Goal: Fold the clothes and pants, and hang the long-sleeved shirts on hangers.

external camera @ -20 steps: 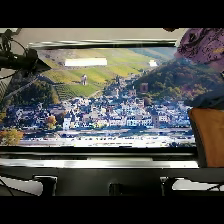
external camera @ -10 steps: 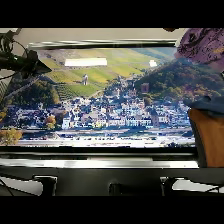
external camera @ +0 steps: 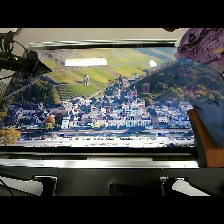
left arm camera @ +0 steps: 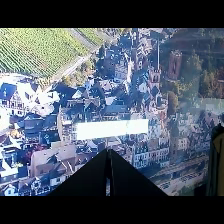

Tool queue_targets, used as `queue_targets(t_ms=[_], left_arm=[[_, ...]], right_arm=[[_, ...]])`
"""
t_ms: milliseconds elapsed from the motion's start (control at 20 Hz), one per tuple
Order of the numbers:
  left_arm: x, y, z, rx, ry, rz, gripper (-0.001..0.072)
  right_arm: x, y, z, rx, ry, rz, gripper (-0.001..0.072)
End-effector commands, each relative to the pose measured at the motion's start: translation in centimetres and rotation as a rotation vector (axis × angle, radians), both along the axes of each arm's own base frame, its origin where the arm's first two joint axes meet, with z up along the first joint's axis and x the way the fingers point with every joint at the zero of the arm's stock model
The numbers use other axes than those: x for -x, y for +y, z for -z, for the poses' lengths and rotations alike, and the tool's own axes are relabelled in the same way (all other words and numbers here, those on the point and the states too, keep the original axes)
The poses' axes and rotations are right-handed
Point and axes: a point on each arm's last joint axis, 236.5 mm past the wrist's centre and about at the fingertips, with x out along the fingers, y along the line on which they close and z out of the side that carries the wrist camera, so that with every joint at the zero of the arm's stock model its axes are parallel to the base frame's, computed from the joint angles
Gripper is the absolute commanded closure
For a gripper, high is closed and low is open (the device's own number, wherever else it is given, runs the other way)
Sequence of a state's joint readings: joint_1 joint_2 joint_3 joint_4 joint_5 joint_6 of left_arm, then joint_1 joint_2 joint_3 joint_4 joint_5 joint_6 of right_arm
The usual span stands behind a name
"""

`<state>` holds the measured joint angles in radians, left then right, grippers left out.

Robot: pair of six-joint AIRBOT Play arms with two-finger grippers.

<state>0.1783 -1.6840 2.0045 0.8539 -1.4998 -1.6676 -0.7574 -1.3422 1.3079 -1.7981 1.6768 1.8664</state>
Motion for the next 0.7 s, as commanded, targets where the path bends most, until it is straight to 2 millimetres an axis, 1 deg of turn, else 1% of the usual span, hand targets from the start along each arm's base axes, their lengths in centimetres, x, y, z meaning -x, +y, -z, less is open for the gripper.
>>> queue_targets(t_ms=[0,100,250,450,500,550,600,650], left_arm=[[0.0,0.1,0.0,-0.005,-0.005,0.006,0.0689],[-0.1,0.1,0.1,-0.008,-0.008,0.004,0.0689],[-0.1,0.1,0.0,-0.008,-0.01,0.003,0.0689],[-0.1,0.1,0.0,-0.008,-0.01,0.003,0.0689],[-0.1,0.1,0.0,-0.011,-0.014,0.009,0.0689],[-0.1,0.1,0.0,-0.011,-0.014,0.008,0.0689],[-0.1,0.1,0.0,-0.011,-0.014,0.008,0.0689],[-0.1,0.1,0.0,-0.012,-0.016,0.01,0.0689]], right_arm=[[3.7,0.0,2.2,0.028,0.13,-0.015,0.0681],[4.1,-0.5,2.6,0.047,0.15,-0.027,0.068],[4.7,-1.1,2.7,0.074,0.177,-0.038,0.068],[5.2,-2.1,2.3,0.113,0.204,-0.053,0.0675],[5.3,-2.1,2.2,0.114,0.207,-0.053,0.0618],[5.3,-2.0,2.2,0.112,0.209,-0.052,0.0477],[5.4,-2.0,2.2,0.109,0.211,-0.051,0.0294],[5.4,-1.9,2.2,0.108,0.21,-0.049,0.0214]])
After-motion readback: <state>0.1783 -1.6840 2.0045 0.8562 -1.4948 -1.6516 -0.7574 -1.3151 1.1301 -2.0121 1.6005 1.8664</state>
